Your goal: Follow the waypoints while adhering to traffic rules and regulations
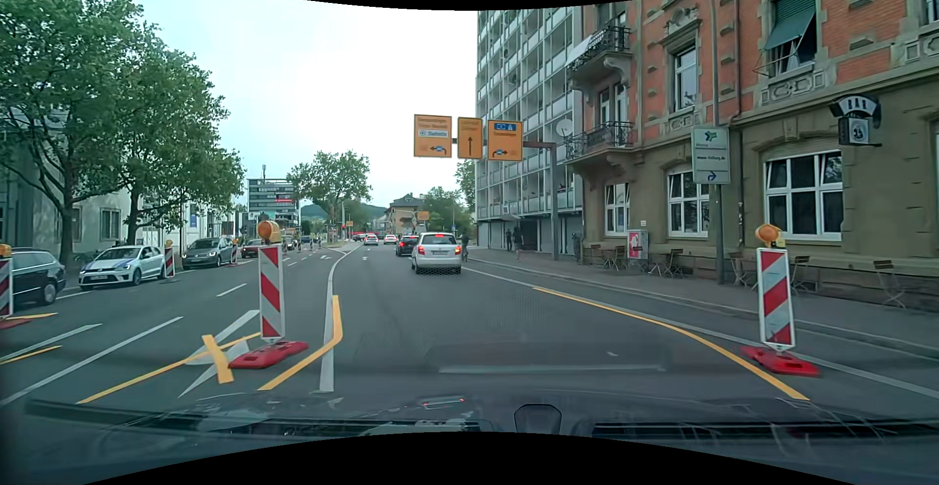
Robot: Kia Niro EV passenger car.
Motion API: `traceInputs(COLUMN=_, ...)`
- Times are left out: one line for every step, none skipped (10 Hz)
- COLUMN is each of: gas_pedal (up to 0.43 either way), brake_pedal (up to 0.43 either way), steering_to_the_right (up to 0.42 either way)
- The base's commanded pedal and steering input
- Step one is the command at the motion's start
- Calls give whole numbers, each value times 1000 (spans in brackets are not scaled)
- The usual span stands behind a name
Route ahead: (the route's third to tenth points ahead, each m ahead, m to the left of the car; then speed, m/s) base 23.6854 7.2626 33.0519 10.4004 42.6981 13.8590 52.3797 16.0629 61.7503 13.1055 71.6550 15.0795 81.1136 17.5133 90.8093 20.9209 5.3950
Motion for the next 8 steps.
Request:
traceInputs(gas_pedal=39, brake_pedal=0, steering_to_the_right=-12)
traceInputs(gas_pedal=39, brake_pedal=0, steering_to_the_right=-21)
traceInputs(gas_pedal=39, brake_pedal=0, steering_to_the_right=-30)
traceInputs(gas_pedal=39, brake_pedal=0, steering_to_the_right=-38)
traceInputs(gas_pedal=39, brake_pedal=0, steering_to_the_right=-50)
traceInputs(gas_pedal=39, brake_pedal=0, steering_to_the_right=-62)
traceInputs(gas_pedal=39, brake_pedal=0, steering_to_the_right=-75)
traceInputs(gas_pedal=39, brake_pedal=0, steering_to_the_right=-86)
